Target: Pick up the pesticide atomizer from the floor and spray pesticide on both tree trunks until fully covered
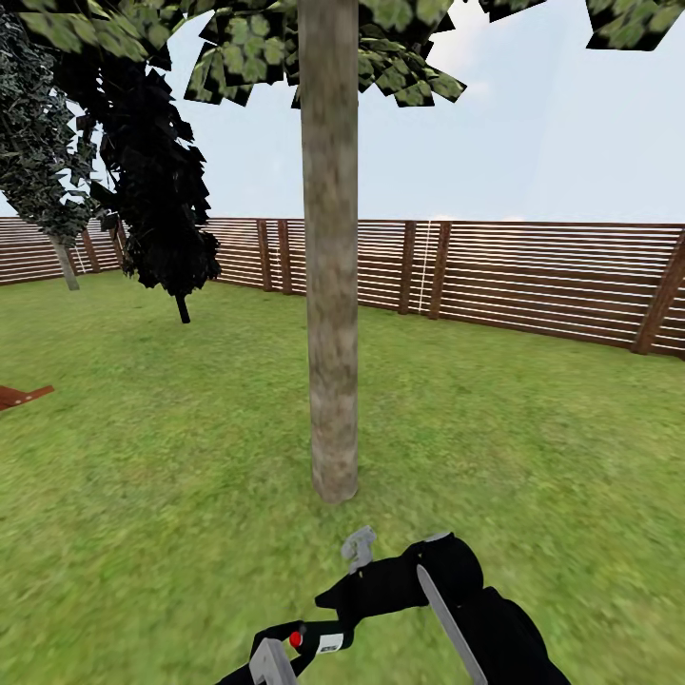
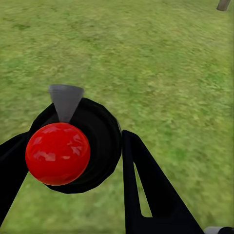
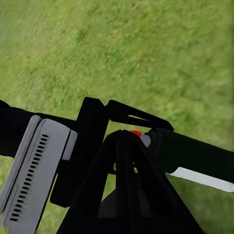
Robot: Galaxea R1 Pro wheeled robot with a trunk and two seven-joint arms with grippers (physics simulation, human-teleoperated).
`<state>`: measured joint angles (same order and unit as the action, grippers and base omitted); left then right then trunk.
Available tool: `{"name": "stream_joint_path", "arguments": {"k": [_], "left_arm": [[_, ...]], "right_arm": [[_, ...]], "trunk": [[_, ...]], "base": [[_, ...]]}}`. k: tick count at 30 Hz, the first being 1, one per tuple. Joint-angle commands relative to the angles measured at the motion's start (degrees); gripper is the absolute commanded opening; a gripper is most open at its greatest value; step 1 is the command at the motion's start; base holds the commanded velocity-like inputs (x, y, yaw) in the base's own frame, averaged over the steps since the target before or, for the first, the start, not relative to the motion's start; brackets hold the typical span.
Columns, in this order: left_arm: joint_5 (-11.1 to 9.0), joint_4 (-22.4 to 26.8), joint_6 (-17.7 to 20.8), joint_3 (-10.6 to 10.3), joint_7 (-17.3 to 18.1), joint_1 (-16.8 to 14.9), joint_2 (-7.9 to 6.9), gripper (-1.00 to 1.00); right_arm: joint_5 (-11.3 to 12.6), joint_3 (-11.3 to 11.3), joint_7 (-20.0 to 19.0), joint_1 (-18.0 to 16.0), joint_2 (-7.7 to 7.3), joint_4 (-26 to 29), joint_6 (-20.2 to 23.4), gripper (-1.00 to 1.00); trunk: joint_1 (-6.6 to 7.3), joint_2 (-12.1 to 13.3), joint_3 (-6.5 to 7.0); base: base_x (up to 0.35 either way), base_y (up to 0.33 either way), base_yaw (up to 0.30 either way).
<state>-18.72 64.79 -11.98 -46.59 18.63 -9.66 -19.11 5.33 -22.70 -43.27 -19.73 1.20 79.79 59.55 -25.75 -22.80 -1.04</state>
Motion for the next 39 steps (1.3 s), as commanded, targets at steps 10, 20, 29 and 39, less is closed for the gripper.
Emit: {"name": "stream_joint_path", "arguments": {"k": [10,20,29,39], "left_arm": [[-0.6,0.1,-0.1,-0.2,0.1,0.0,-0.05,-1.0],[-0.6,0.2,-0.1,-0.2,0.1,0.0,-0.1,-1.0],[-0.6,0.2,-0.1,-0.2,0.1,0.0,-0.13,-1.0],[-0.6,0.2,-0.1,-0.3,0.1,0.0,-0.12,-1.0]], "right_arm": [[0.5,0.0,3.2,0.0,0.41,-1.5,0.5,-1.0],[0.5,-0.2,3.5,-0.1,0.66,-2.9,0.5,-1.0],[0.5,-0.5,3.5,-0.1,0.79,-3.9,0.5,-1.0],[0.5,-0.7,3.6,-0.1,1.8,-5.4,0.5,-1.0]], "trunk": [[-0.04,-0.1,-0.11],[-0.04,-0.1,-0.11],[-0.04,-0.1,-0.11],[-0.04,-0.1,-0.11]], "base": [[0.0,0.0,0.0],[0.0,0.0,0.0],[0.0,0.0,0.0],[0.0,0.0,0.0]]}}
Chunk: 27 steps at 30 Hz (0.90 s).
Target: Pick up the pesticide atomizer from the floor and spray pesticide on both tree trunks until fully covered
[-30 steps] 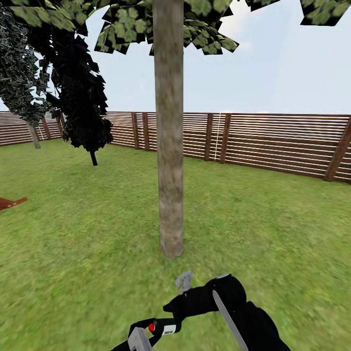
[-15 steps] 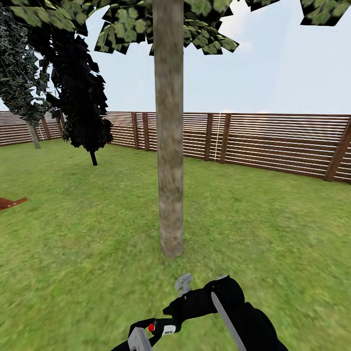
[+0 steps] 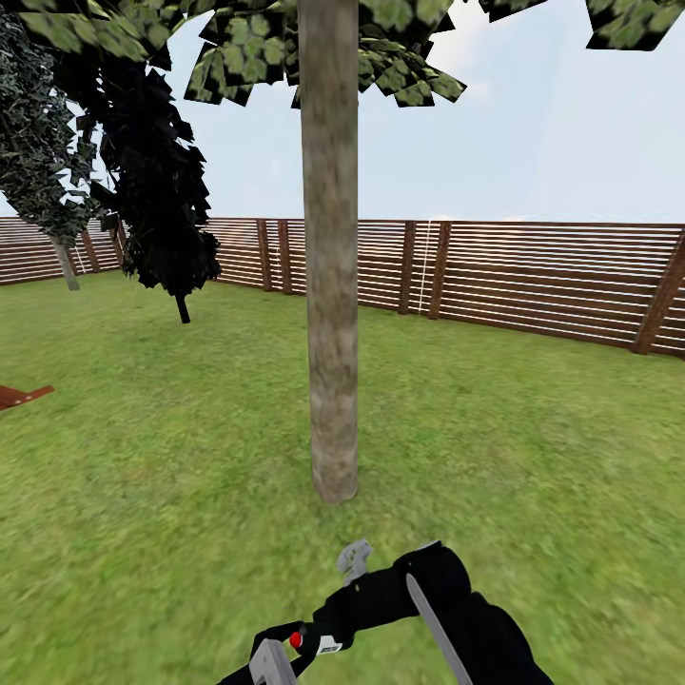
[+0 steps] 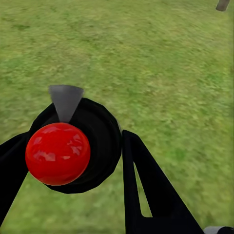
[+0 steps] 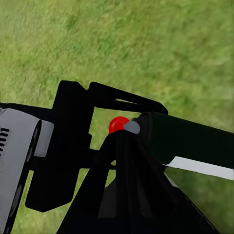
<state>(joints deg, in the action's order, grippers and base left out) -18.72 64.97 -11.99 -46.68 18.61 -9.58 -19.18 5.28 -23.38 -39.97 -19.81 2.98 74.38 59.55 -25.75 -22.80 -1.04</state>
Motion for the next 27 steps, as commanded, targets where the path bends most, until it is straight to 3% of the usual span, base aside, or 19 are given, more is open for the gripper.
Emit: {"name": "stream_joint_path", "arguments": {"k": [1,18,27], "left_arm": [[-0.6,0.0,-0.1,-0.2,0.1,-0.1,-0.06,-1.0],[-0.6,0.1,-0.1,-0.4,0.2,-0.1,-0.05,-1.0],[-0.6,0.1,-0.1,-0.4,0.2,-0.1,-0.06,-1.0]], "right_arm": [[0.5,0.0,0.3,-0.1,0.07,0.0,0.5,-1.0],[0.5,-0.3,1.8,-0.1,0.37,-1.6,0.5,-1.0],[0.5,-0.4,1.8,-0.1,1.6,-2.6,0.5,-1.0]], "trunk": [[-0.04,-0.1,-0.11],[-0.04,-0.1,-0.11],[-0.04,-0.1,-0.11]], "base": [[0.0,0.0,0.0],[0.0,0.0,0.0],[0.0,0.0,0.0]]}}
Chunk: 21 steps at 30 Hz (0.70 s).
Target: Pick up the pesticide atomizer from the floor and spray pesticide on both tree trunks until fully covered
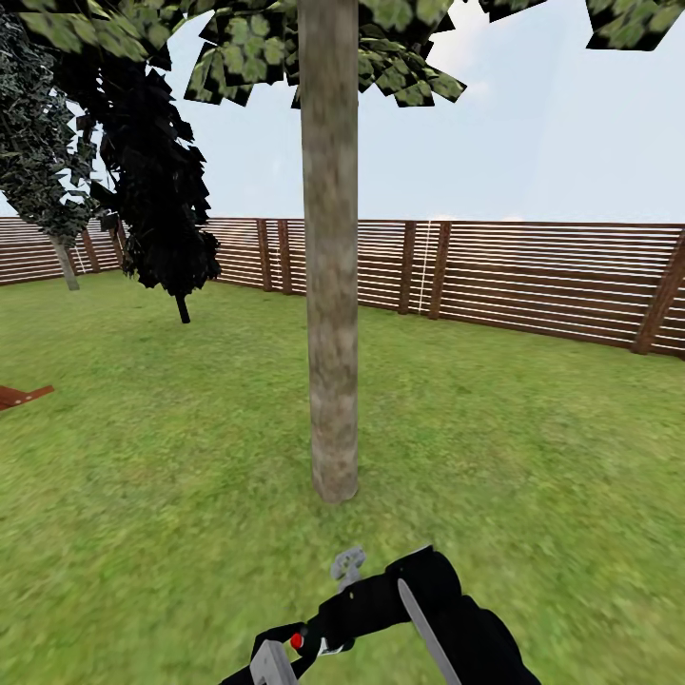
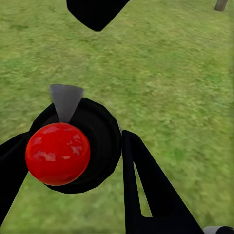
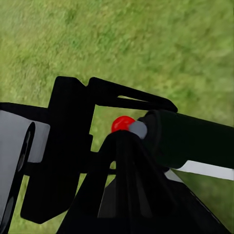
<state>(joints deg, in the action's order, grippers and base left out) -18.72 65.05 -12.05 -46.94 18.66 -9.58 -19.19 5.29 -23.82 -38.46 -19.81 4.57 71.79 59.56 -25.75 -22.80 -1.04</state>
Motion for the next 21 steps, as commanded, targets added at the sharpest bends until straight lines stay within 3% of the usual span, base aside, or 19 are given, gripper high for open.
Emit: {"name": "stream_joint_path", "arguments": {"k": [1,21], "left_arm": [[-0.6,0.0,-0.1,-0.2,0.1,-0.1,-0.05,-1.0],[-0.6,0.0,-0.1,-0.2,0.1,-0.1,-0.05,-1.0]], "right_arm": [[0.6,0.0,0.3,-0.1,0.04,0.0,0.4,-1.0],[0.6,-0.1,0.4,-0.1,0.47,-0.5,0.4,-1.0]], "trunk": [[-0.04,-0.1,-0.11],[-0.04,-0.1,-0.11]], "base": [[0.0,0.0,0.0],[0.0,0.0,0.0]]}}
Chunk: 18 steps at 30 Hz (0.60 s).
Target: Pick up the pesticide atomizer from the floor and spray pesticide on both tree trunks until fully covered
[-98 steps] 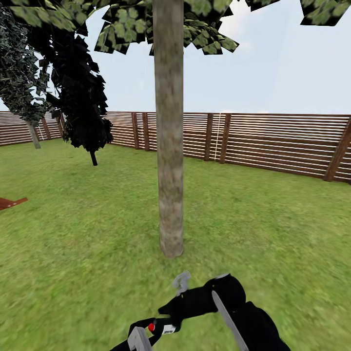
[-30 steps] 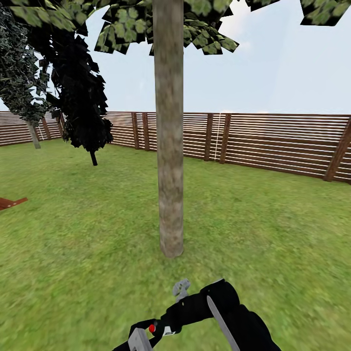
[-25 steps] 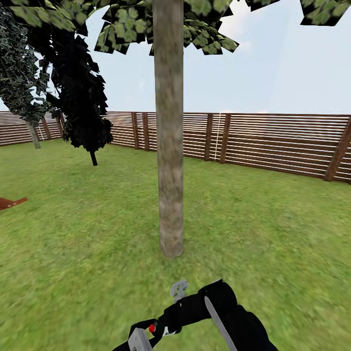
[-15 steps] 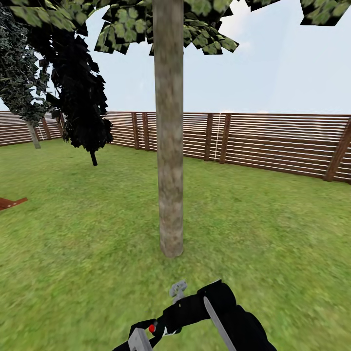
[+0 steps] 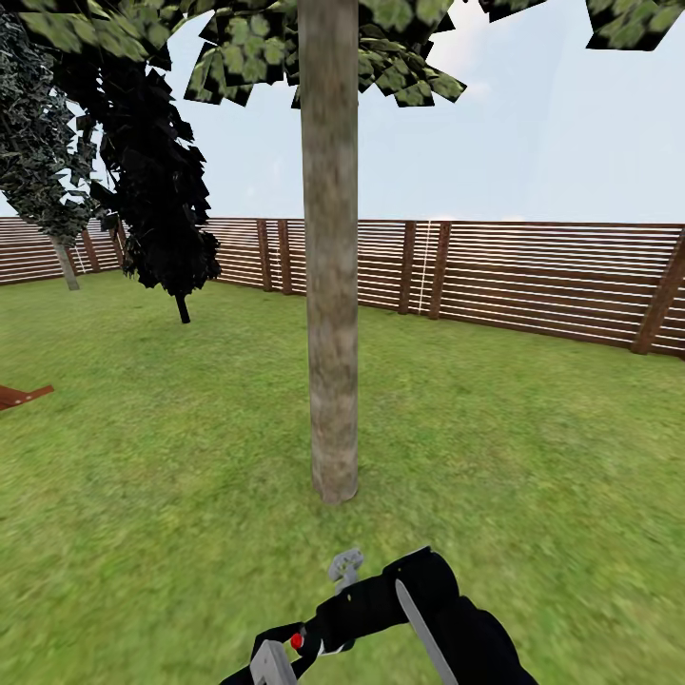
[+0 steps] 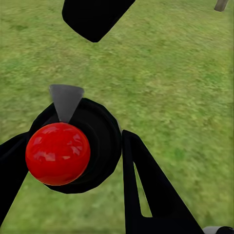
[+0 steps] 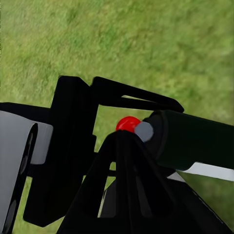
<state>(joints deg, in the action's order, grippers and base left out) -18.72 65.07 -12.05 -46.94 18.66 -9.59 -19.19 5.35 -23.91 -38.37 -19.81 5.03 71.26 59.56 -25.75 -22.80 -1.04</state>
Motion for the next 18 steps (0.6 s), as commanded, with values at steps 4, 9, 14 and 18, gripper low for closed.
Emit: {"name": "stream_joint_path", "arguments": {"k": [4,9,14,18], "left_arm": [[-0.6,0.0,-0.1,-0.2,0.1,-0.1,-0.06,-1.0],[-0.6,0.1,-0.1,-0.2,0.1,-0.1,-0.06,-1.0],[-0.6,0.1,-0.1,-0.2,0.1,-0.1,-0.06,-1.0],[-0.6,0.1,-0.1,-0.2,0.1,-0.1,-0.06,-1.0]], "right_arm": [[0.5,-0.1,0.4,-0.1,0.19,-0.3,0.4,-1.0],[0.5,-0.5,1.2,-0.1,0.31,-0.5,0.4,-1.0],[0.5,-0.6,1.4,-0.1,0.34,-0.6,0.4,-1.0],[0.5,-0.9,1.4,-0.1,0.65,-0.9,0.4,-1.0]], "trunk": [[-0.04,-0.1,-0.11],[-0.04,-0.1,-0.11],[-0.04,-0.1,-0.11],[-0.04,-0.1,-0.11]], "base": [[0.0,0.0,0.0],[0.0,0.0,0.0],[0.0,0.0,0.0],[0.0,0.0,0.0]]}}
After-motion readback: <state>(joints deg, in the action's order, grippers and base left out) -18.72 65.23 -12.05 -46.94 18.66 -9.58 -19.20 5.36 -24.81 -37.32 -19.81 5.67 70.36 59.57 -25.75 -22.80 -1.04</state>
